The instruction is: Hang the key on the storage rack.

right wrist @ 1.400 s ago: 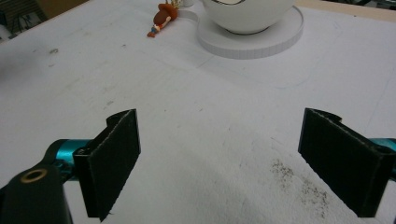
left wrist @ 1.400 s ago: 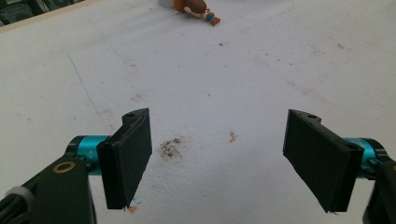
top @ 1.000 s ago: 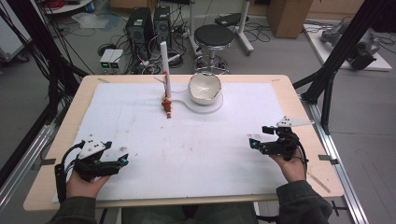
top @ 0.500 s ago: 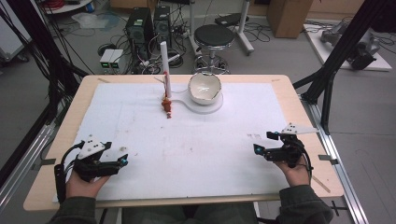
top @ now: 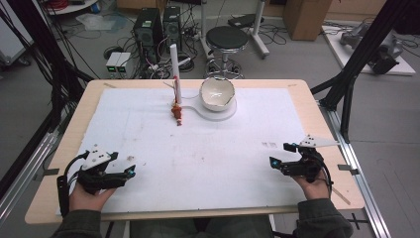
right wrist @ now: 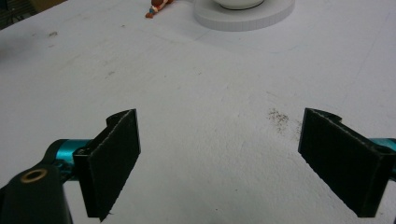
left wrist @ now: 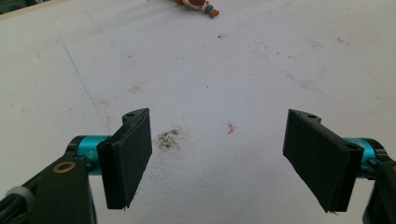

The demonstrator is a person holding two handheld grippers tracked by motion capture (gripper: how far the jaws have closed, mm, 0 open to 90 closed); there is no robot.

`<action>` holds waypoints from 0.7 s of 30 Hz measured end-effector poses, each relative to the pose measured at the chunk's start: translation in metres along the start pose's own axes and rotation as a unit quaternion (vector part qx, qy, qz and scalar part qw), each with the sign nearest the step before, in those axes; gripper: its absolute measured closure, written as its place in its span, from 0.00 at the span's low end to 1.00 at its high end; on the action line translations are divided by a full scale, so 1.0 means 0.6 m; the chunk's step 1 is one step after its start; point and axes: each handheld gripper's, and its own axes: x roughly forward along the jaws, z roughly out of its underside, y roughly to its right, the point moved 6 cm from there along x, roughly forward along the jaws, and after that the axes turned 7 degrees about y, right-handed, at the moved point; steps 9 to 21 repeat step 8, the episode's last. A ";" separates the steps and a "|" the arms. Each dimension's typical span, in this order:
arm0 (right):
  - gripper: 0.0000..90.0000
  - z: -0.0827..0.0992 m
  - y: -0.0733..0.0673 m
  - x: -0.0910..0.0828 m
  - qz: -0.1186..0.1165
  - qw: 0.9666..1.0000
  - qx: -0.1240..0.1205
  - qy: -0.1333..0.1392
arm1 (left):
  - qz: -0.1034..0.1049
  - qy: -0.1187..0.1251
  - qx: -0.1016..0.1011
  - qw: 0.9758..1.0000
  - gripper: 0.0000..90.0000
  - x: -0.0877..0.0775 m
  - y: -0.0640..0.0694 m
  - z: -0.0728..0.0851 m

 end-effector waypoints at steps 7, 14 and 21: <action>0.14 0.002 0.001 -0.004 0.003 1.000 0.003 0.005 | 0.000 -0.001 0.000 1.000 0.27 0.002 0.000 0.001; 0.14 0.001 0.001 -0.003 0.003 1.000 0.003 0.006 | 0.001 -0.003 0.001 1.000 0.27 0.002 -0.001 0.001; 0.14 0.001 0.001 -0.003 0.003 1.000 0.003 0.006 | 0.001 -0.003 0.001 1.000 0.27 0.002 -0.001 0.001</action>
